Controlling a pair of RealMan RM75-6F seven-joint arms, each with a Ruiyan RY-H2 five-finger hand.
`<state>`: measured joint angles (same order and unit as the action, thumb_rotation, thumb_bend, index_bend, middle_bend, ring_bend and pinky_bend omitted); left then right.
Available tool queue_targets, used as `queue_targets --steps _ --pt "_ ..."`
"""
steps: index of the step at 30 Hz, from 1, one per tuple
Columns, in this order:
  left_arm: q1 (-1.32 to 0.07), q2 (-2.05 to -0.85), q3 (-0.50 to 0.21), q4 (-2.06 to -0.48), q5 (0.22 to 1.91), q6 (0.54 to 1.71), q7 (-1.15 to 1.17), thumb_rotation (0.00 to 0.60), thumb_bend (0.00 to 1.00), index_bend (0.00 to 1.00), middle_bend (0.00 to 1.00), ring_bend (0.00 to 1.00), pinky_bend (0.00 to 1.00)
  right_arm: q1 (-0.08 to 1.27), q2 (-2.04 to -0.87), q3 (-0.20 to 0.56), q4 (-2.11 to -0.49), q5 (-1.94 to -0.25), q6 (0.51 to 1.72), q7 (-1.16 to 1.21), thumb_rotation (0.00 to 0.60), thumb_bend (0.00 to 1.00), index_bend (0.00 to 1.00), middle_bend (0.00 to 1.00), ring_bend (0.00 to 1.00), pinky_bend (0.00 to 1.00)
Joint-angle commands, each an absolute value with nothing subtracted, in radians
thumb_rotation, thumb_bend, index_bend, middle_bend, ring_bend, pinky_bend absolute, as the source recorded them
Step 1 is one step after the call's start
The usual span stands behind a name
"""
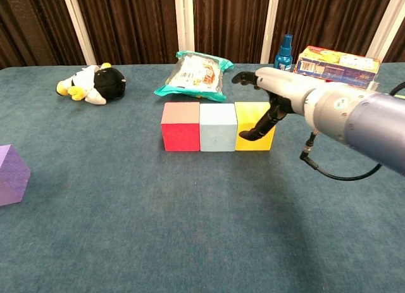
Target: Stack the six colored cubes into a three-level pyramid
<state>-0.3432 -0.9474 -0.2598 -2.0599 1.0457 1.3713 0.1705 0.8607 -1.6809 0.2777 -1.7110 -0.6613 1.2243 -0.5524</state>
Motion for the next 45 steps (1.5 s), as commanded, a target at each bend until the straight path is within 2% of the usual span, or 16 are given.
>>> queue_targets --steps 1,8,19,45 --pt "-0.342 -0.947 -0.263 -2.059 1.044 1.373 0.164 0.600 0.12 0.00 0.02 0.00 0.04 0.877 -1.726 0.297 -1.676 -0.659 1.248 -0.566 0.600 0.31 0.00 0.00 0.00 0.00" --pt "-0.340 -0.946 -0.269 -2.059 1.043 1.371 0.141 0.600 0.12 0.00 0.02 0.00 0.04 0.901 -1.807 0.317 -1.600 -0.674 1.281 -0.599 0.600 0.31 0.00 0.00 0.00 0.00" --pt "-0.336 -0.938 -0.277 -2.060 1.036 1.370 0.119 0.600 0.12 0.00 0.02 0.00 0.04 0.932 -1.888 0.359 -1.485 -0.665 1.269 -0.627 0.600 0.31 0.00 0.00 0.00 0.00" --pt "-0.335 -0.939 -0.290 -2.052 1.023 1.375 0.102 0.600 0.12 0.00 0.02 0.00 0.04 0.951 -1.974 0.399 -1.341 -0.669 1.223 -0.659 0.600 0.31 0.00 0.00 0.00 0.00"
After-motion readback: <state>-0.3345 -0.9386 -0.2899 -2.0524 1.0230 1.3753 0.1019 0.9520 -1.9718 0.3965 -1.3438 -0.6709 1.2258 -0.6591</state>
